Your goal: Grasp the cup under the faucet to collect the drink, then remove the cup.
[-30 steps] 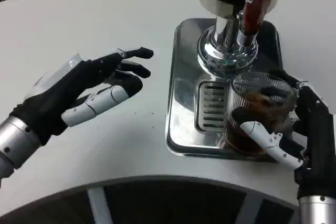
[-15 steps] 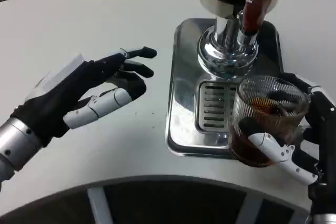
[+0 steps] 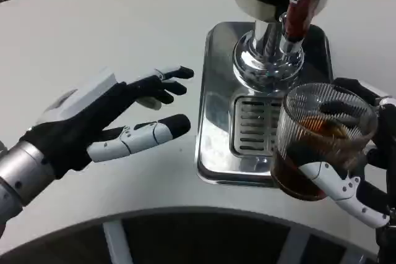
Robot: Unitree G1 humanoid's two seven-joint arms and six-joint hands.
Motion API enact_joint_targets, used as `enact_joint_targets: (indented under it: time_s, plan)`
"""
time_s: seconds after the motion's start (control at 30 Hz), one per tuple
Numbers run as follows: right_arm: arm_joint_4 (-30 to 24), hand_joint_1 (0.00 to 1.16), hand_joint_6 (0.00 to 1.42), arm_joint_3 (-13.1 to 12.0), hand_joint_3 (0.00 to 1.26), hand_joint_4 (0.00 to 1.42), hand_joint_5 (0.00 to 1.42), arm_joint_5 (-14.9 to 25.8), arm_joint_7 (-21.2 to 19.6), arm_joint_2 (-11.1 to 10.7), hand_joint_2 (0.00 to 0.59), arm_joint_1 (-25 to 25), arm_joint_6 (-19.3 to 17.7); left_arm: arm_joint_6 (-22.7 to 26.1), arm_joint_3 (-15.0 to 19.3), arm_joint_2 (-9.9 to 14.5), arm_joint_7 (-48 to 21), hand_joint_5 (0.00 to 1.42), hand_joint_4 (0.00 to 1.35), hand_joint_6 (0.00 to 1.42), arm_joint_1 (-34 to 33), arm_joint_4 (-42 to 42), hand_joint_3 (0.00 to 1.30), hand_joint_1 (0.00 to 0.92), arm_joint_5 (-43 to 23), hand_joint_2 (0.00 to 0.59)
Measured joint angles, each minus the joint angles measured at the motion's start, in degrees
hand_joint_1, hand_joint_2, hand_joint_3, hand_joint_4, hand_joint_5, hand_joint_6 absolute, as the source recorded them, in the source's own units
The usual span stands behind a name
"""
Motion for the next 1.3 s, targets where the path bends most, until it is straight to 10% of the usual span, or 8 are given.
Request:
enact_joint_targets:
  time_s: [0.8,1.3]
  plan:
    - [-1.96,0.92,1.42,4.32,0.95,1.10,1.37,-0.27,1.76,0.69,0.142,-0.03,-1.43,7.50,-1.22,4.70,-4.47,0.09,0.03,0.19,7.19,-15.42,0.06,0.000,0.97,0.106]
    - [-1.96,0.92,1.42,7.39,0.95,1.11,1.37,-0.06,5.57,-0.02,0.142,-1.51,-1.49,10.01,6.24,7.90,-5.04,0.00,0.00,0.12,17.80,-27.16,0.00,0.000,2.39,0.093]
